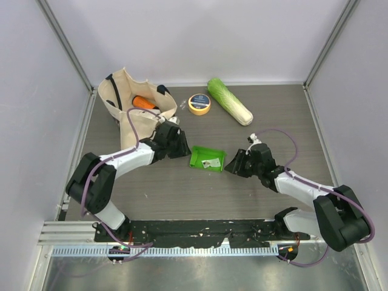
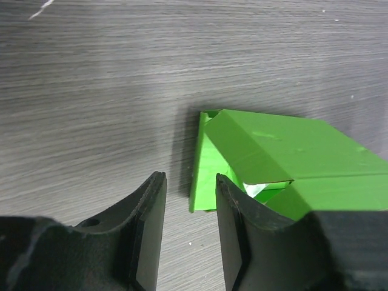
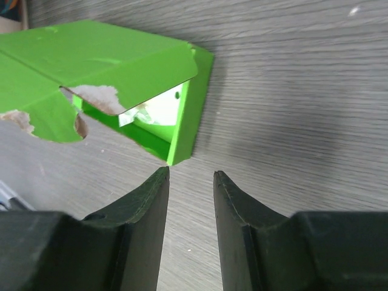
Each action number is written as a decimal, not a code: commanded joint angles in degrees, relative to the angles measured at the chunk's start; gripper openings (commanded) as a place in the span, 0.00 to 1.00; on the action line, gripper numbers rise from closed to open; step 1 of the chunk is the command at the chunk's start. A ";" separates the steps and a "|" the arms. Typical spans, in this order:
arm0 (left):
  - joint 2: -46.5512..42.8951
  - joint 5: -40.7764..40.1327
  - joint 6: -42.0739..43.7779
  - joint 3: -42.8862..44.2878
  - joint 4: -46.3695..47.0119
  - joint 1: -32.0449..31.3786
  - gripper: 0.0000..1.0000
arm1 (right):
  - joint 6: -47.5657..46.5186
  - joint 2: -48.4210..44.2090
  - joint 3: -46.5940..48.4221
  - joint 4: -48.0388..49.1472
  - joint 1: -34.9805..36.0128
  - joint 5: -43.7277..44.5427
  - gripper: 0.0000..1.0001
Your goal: Fold the paper box
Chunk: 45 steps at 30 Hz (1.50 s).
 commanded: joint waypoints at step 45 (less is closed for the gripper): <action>1.83 1.46 -4.98 -4.48 11.58 -1.12 0.52 | -1.64 12.43 7.02 8.34 9.87 20.51 0.25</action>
